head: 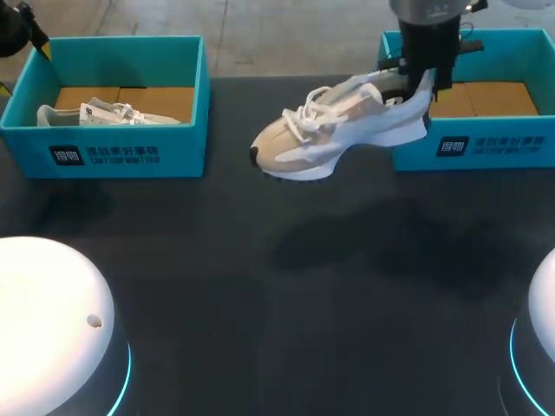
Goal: Take the shoe out of the shoebox, open the shoe tongue, remove and reinsert the insole, then place the shoe into the shoebox
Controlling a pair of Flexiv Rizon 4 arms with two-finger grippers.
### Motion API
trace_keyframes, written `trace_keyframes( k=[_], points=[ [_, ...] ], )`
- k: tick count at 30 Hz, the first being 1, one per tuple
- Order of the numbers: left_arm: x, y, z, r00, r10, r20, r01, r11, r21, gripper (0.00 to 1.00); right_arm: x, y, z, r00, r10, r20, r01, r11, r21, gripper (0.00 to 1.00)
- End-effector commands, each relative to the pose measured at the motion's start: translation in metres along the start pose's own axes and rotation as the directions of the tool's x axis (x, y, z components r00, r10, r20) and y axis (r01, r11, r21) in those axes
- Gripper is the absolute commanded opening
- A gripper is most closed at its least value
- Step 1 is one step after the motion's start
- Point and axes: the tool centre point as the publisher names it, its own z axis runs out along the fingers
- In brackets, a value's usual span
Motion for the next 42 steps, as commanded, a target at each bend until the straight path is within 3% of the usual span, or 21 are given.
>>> trace_keyframes(
  k=[1,16,26,35,42],
  points=[
    [0.007,-0.008,0.000,1.000,-0.021,0.010,0.022,0.999,-0.034,1.00,0.011,-0.007,-0.001,1.000,0.001,0.016,-0.001,1.000,0.002,0.00],
    [0.009,-0.012,0.001,0.999,-0.035,-0.005,0.035,0.999,-0.039,1.00,0.035,-0.044,-0.006,0.999,0.022,0.023,-0.022,1.000,0.010,0.00],
    [0.009,-0.012,0.001,0.999,-0.035,-0.005,0.035,0.999,-0.039,1.00,0.060,-0.069,-0.016,1.000,0.017,-0.002,-0.017,1.000,0.006,0.00],
    [0.009,-0.012,0.001,0.999,-0.035,-0.005,0.035,0.999,-0.039,1.00,0.091,-0.095,-0.011,0.999,-0.043,-0.003,0.044,0.998,0.042,0.00],
    [0.009,-0.012,0.001,0.999,-0.035,-0.005,0.035,0.999,-0.039,1.00,0.094,-0.097,-0.010,0.999,-0.050,-0.010,0.050,0.998,0.047,0.00]
  ],
)
